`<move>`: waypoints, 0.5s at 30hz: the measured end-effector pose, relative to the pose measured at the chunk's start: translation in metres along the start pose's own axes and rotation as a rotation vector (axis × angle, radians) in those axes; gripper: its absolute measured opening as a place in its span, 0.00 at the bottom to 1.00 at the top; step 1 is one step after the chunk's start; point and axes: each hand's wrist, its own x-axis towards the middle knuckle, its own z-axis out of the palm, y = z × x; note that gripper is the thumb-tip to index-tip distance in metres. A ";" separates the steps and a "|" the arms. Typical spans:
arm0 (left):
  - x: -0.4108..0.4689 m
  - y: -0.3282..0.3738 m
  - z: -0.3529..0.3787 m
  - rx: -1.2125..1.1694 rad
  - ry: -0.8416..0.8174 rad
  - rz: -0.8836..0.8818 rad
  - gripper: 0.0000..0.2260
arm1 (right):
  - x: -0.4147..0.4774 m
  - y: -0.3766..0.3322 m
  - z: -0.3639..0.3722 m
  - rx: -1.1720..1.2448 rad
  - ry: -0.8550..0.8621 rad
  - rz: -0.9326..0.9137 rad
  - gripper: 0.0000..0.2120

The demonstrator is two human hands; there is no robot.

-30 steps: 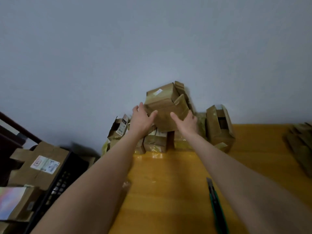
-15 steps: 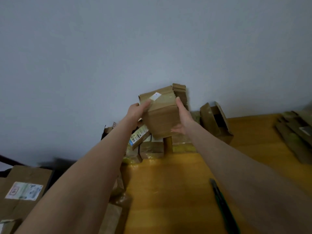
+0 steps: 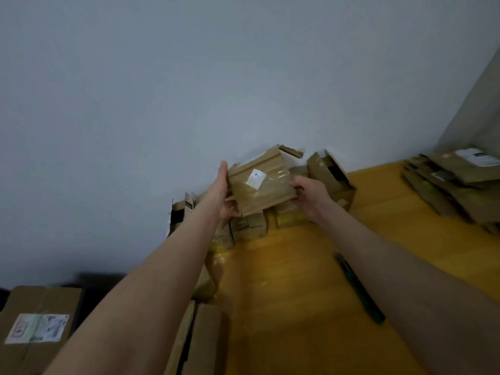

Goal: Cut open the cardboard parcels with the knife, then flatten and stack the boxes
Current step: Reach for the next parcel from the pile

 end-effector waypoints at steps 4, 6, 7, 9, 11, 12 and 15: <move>-0.013 -0.023 -0.001 -0.032 -0.046 -0.047 0.13 | -0.020 0.014 -0.017 0.082 -0.011 0.004 0.07; -0.017 -0.034 -0.001 -0.007 -0.074 -0.043 0.12 | -0.022 0.018 -0.031 0.126 -0.035 0.048 0.22; -0.019 -0.039 0.000 0.005 -0.084 -0.044 0.13 | -0.021 0.019 -0.039 0.146 -0.024 0.078 0.29; -0.022 -0.047 0.000 0.025 -0.124 -0.062 0.16 | -0.019 0.020 -0.053 0.152 -0.038 0.129 0.35; -0.025 -0.055 0.001 0.076 -0.180 -0.086 0.17 | -0.022 0.023 -0.059 0.048 -0.090 0.174 0.35; -0.027 -0.059 0.001 0.103 -0.208 -0.097 0.17 | -0.021 0.025 -0.064 -0.026 -0.101 0.196 0.37; -0.031 -0.071 0.002 0.171 -0.240 -0.084 0.17 | -0.027 0.032 -0.077 -0.113 -0.091 0.225 0.33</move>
